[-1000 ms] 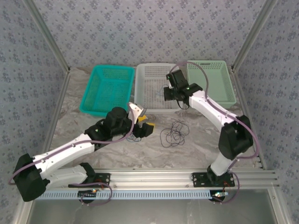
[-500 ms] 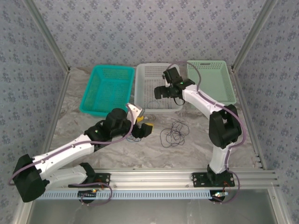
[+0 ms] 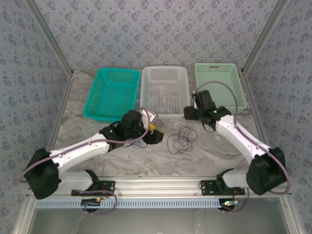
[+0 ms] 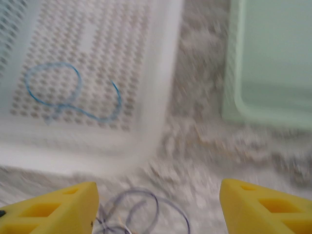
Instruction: Untangle the cables
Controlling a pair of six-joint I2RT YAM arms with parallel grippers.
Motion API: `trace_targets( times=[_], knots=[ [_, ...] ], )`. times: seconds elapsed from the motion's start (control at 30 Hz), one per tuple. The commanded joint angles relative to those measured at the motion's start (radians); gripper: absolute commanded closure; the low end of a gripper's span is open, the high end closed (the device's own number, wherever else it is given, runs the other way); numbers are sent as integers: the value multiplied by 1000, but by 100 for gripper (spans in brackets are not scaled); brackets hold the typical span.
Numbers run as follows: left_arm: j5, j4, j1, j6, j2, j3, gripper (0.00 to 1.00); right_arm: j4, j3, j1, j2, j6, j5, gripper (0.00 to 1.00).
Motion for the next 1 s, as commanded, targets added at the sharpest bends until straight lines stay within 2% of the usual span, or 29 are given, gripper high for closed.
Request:
trace_targets(
  times=[0.0,0.2,0.5,0.83,0.97],
  knots=[
    [111,-15,4,-4,90,64,33,-5,-116,-35,-85,111,-6,31],
    [201,-20,-3,20,296,190,41,73,-288,-104,-261,210,-66,30],
    [260,-60,-14,33,553,379,50,56,-376,-125,-383,236,-99,27],
    [251,-140,-41,77,690,524,56,75,-433,-135,-426,262,-119,26],
    [253,-168,-44,81,731,562,67,67,-430,-141,-438,257,-117,25]
  ],
)
